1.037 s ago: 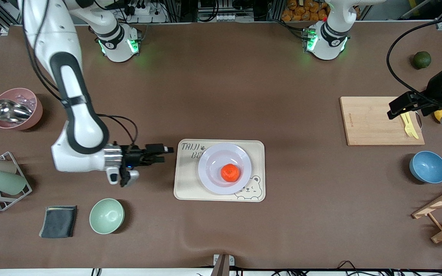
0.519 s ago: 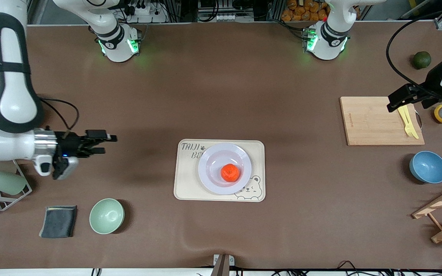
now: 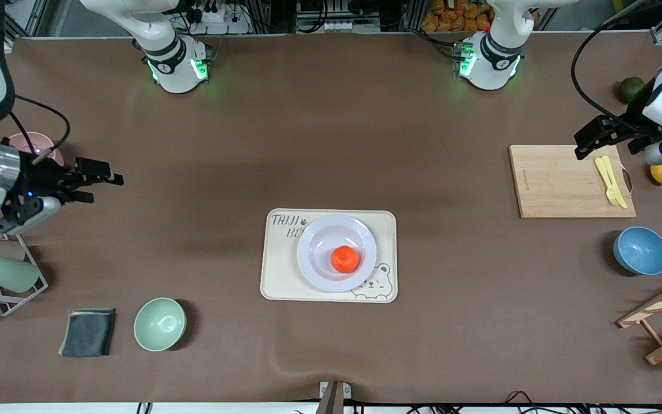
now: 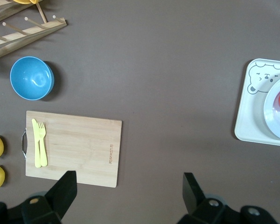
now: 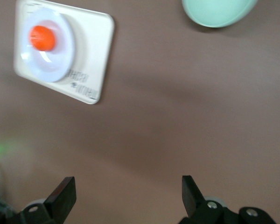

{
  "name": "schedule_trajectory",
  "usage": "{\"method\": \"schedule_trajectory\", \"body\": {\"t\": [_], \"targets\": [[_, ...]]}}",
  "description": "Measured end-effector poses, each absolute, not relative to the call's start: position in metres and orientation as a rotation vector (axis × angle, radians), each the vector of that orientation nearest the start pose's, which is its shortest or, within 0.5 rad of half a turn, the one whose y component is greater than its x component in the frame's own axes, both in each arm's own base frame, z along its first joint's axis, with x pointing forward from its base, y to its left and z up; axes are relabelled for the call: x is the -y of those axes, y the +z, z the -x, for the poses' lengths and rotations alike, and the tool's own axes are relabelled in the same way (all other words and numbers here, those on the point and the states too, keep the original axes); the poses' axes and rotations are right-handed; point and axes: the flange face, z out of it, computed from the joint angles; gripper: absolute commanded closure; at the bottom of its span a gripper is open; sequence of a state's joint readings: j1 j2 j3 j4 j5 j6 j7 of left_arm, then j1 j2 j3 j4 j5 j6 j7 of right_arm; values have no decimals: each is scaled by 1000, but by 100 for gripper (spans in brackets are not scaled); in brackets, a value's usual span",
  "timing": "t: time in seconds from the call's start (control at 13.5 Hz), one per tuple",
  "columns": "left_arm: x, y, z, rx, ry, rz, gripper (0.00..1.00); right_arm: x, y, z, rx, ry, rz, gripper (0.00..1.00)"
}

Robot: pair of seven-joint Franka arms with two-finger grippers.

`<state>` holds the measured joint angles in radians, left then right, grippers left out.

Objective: Place orange and plate with both arms

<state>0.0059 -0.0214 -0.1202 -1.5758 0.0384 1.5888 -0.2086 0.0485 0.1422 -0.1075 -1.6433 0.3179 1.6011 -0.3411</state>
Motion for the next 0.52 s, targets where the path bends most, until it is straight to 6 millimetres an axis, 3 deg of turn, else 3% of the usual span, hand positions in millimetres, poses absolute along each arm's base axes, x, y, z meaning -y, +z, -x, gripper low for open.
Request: {"method": "schedule_trajectory", "body": {"t": [0.52], "targets": [[60, 637, -546, 146, -67, 3103, 0, 8, 576, -563, -86, 102, 3029, 0]]}}
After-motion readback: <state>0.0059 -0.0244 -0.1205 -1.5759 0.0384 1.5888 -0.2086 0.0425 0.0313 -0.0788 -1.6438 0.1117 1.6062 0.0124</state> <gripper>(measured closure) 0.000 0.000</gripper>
